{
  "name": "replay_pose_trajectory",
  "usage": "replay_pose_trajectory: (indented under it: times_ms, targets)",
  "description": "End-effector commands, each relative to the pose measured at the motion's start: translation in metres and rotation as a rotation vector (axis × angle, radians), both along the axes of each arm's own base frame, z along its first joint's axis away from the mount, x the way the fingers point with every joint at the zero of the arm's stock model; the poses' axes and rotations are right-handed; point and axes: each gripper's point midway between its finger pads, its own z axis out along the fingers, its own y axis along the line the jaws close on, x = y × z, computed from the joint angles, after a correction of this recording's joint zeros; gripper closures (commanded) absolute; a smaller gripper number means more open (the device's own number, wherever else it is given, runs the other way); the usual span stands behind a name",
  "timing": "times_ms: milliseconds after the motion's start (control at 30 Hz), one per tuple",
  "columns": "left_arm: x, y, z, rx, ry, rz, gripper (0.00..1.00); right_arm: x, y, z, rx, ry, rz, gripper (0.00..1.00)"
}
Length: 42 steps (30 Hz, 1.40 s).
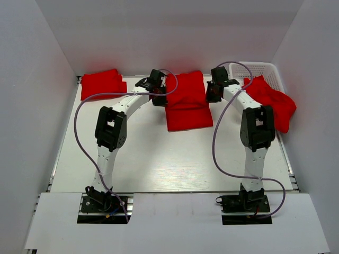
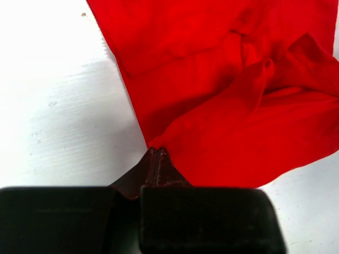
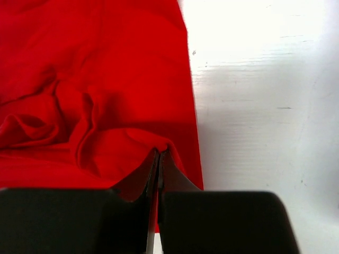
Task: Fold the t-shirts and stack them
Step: Fold the folded rectangular tshirt in 1/3 of the way
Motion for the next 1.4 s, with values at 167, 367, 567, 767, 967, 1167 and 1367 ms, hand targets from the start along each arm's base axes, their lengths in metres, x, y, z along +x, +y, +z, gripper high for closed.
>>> replay_pose_trajectory:
  times_ms: [167, 367, 567, 767, 967, 1167, 1367]
  targets:
    - [0.017, -0.006, 0.005, -0.039, -0.057, -0.037, 1.00, 0.020, 0.004, 0.004, 0.033, -0.017, 0.027, 1.00]
    - [0.036, 0.006, 0.018, 0.007, -0.117, 0.016, 0.17, 0.040, 0.004, -0.002, 0.046, -0.031, 0.010, 0.72]
    - [0.041, 0.021, 0.066, 0.057, -0.216, 0.036, 0.00, 0.047, 0.007, 0.048, 0.061, -0.161, 0.051, 0.10]
    - [-0.015, 0.050, 0.048, 0.108, -0.137, 0.039, 0.00, -0.021, 0.027, 0.036, 0.150, -0.129, 0.215, 0.10]
    - [-0.077, 0.070, 0.032, 0.081, -0.065, 0.050, 0.00, -0.062, 0.055, 0.024, 0.169, -0.133, 0.413, 0.10]
    - [-0.116, 0.084, 0.013, 0.084, 0.006, 0.070, 0.00, -0.060, 0.081, -0.001, 0.166, -0.098, 0.478, 0.10]
    - [-0.137, 0.096, 0.000, 0.121, 0.073, 0.080, 0.00, -0.037, 0.105, -0.015, 0.188, -0.107, 0.514, 0.10]
